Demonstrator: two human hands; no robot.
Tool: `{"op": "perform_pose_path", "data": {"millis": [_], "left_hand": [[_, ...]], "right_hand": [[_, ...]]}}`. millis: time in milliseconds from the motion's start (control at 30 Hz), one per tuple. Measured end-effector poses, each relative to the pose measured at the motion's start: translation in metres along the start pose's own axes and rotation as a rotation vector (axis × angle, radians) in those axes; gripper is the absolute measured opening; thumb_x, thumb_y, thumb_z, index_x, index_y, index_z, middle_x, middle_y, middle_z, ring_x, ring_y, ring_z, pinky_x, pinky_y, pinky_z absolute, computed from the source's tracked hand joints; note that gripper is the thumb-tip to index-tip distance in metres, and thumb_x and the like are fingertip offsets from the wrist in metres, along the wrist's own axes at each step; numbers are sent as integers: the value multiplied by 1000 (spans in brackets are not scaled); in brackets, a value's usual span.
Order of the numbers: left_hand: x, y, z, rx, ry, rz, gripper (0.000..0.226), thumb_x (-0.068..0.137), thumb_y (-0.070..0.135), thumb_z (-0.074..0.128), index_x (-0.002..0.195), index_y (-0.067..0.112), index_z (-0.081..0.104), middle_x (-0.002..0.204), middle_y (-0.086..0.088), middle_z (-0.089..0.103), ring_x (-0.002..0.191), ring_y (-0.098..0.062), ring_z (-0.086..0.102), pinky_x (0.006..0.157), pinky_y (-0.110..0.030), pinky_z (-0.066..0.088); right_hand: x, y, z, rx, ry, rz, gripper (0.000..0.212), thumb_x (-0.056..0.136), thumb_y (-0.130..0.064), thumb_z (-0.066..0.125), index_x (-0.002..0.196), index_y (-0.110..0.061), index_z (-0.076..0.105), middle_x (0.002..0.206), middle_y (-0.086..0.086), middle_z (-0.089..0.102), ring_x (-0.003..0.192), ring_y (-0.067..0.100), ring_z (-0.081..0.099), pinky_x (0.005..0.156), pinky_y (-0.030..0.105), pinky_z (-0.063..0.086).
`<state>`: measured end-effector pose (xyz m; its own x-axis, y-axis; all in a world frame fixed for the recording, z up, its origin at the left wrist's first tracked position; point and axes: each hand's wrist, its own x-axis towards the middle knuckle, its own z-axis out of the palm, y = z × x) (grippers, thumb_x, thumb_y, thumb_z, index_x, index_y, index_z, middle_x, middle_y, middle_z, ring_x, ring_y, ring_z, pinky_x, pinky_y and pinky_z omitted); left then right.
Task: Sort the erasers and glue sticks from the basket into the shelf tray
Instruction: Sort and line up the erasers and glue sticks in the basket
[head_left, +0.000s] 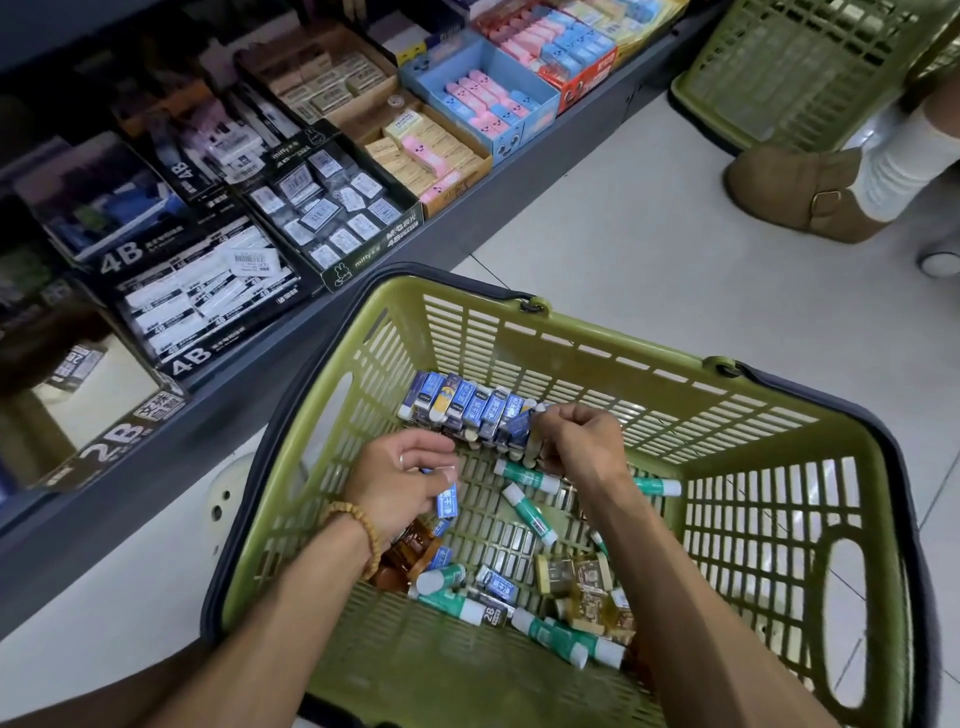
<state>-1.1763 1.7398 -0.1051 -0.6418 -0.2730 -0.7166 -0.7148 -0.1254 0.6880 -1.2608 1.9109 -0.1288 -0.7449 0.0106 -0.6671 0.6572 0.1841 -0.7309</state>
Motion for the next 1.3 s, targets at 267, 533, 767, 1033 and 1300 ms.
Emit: {"op": "perform_pose_path", "data": {"millis": [267,533,767,1033,1300], "left_hand": [[8,0,-7,48,86,-21,34,73,-9,75,100,10,67,94,-7,70,84,-18,70,62,-20,56],[7,1,-8,133,-16,-32,26,77,-7,73,96,11,72,84,-3,64,79,-14,65,71,-25,59],[7,3,-4,-10,-6,-31,20,75,-4,75,91,9,73,92,-11,65,85,-19,70,79,-29,59],[5,7,29,-34,-48,88,16,78,-6,73,82,9,70,77,-3,65,67,-11,65,61,-19,56],[17,-20,55,547,-322,168,28,77,15,80,99,22,65,87,5,70,77,-8,66,71,-20,54]], "right_hand": [[23,6,22,-41,117,-32,11,88,-7,74,93,-1,68,65,10,66,46,12,56,45,22,48],[30,20,28,-269,148,-189,2,87,-10,74,89,-12,76,77,1,73,72,17,71,76,38,61],[1,10,17,-331,1,-288,20,92,-17,63,75,-13,73,75,2,73,66,15,66,62,33,55],[-40,4,-9,-191,-374,-76,28,96,-17,64,89,10,66,79,19,64,67,23,57,65,36,48],[-43,22,-58,-39,-153,-18,10,94,-7,65,91,3,66,71,10,61,61,19,52,59,29,46]]}}
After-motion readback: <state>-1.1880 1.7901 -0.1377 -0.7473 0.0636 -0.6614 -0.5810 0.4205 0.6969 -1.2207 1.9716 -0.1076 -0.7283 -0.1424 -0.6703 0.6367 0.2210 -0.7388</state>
